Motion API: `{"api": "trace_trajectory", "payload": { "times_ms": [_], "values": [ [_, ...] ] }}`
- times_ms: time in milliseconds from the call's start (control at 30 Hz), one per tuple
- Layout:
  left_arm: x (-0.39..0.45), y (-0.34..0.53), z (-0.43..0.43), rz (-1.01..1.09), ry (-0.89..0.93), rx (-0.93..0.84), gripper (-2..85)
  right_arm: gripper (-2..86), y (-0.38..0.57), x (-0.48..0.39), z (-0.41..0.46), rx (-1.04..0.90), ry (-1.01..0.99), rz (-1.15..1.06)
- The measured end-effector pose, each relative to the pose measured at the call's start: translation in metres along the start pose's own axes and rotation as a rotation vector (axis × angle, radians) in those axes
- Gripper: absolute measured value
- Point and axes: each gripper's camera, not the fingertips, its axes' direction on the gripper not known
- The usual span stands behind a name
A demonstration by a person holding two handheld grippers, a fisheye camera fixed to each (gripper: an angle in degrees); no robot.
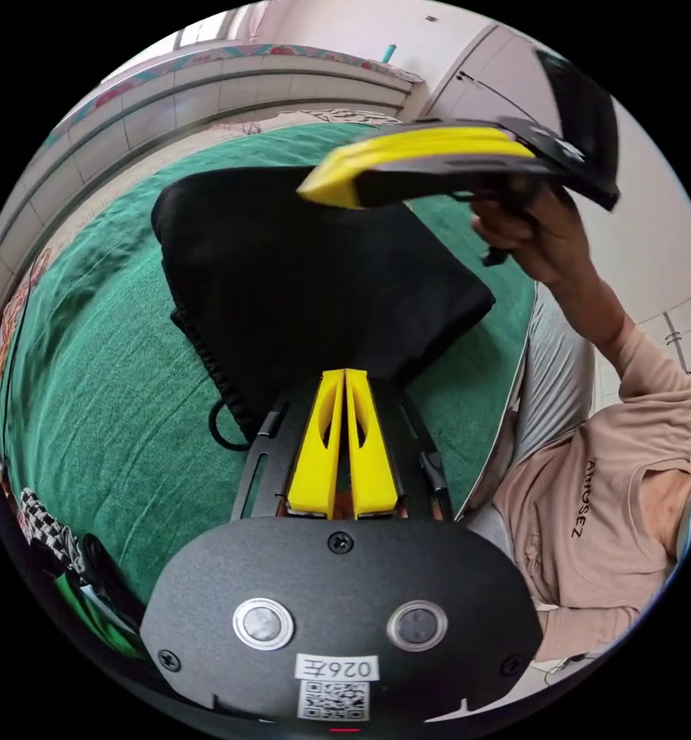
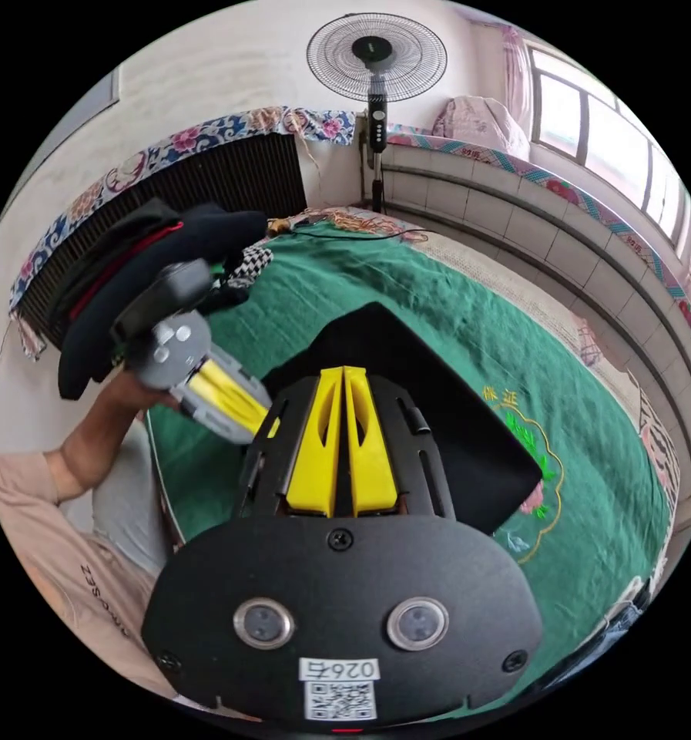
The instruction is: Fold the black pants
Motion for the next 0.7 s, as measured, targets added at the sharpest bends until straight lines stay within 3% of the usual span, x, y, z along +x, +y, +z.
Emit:
{"api": "trace_trajectory", "payload": {
  "times_ms": [133,233,400,500,667,700],
  "values": [
    [-0.013,0.015,-0.002,-0.03,0.095,0.037,-1.0,-0.9,-0.042,-0.002,0.057,-0.005,0.038,0.043],
    [-0.031,0.029,-0.006,-0.081,0.167,0.09,-1.0,-0.9,-0.058,0.002,0.117,-0.191,0.116,0.047],
    [-0.03,0.048,-0.024,-0.067,0.23,0.113,-1.0,-0.9,-0.047,-0.028,0.063,-0.155,0.219,0.026],
    [-0.002,0.073,-0.076,0.014,0.138,0.342,-1.0,-0.9,-0.007,-0.059,-0.04,0.065,0.308,-0.04],
    [0.066,0.179,-0.178,0.046,-0.211,0.987,-1.0,-0.9,0.138,-0.1,-0.247,0.595,0.517,-0.01],
    [0.074,0.191,-0.184,0.055,-0.239,1.045,-1.0,-0.9,0.156,-0.103,-0.264,0.65,0.548,-0.006]
  ]
}}
